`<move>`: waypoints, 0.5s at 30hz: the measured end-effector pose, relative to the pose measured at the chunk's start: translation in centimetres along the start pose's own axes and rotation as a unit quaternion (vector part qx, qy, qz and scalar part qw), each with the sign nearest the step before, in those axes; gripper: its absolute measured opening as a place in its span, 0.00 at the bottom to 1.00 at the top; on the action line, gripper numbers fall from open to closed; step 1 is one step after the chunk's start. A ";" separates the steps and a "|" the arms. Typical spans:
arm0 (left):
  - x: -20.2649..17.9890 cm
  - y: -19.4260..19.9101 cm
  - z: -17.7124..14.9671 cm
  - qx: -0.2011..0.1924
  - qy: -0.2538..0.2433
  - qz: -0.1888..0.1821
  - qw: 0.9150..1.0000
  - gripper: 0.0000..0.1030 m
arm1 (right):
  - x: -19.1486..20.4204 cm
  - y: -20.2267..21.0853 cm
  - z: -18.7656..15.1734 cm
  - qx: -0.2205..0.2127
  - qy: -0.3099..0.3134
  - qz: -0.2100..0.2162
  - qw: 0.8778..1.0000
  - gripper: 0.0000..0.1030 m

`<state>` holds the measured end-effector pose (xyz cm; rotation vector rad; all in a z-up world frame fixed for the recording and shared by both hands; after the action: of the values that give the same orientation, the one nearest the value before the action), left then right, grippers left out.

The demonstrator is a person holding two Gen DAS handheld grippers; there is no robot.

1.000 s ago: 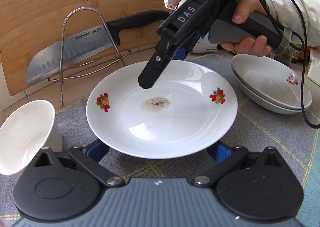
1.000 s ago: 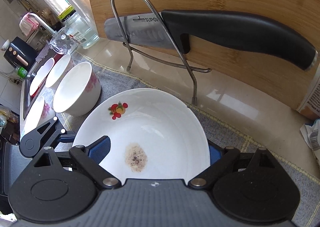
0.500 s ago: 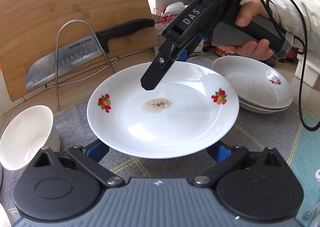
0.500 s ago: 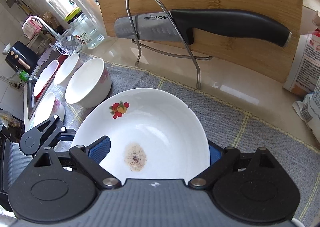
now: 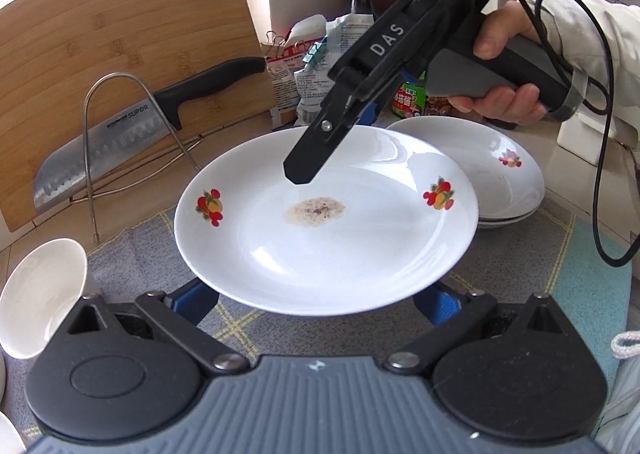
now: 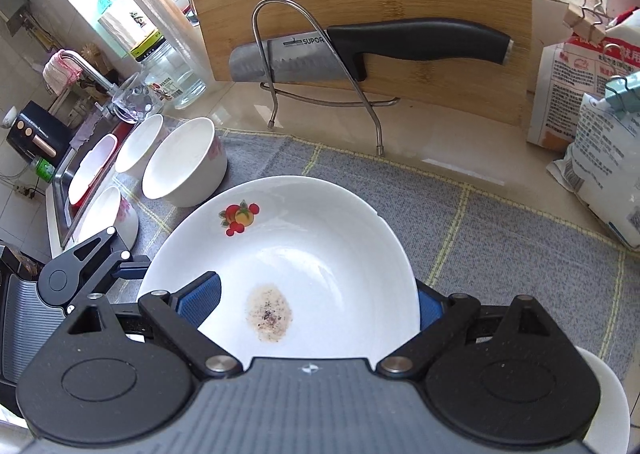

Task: Organize plates and bowls
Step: 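Lower the flat white plate onto the stacked plates with the right gripper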

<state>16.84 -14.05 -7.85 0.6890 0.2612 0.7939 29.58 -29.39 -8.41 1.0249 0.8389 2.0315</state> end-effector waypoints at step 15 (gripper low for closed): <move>-2.9 0.0 1.0 0.003 -0.034 -0.035 0.999 0.99 | -1.2 3.3 -3.5 -0.024 -0.038 -0.019 0.999 0.96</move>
<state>15.30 -16.56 -7.18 0.7081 0.2259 0.7013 26.11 -32.94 -7.95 1.0452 0.7620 1.9587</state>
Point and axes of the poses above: each gripper's, at about its wrist camera, not at the fingertips, and y roughly against the way its jaws point, x to its left, z to its top, the point moved 2 cm from there along -y, roughly the way its jaws point, and after that the axes turned 2 degrees about y, right-handed, at the moved point
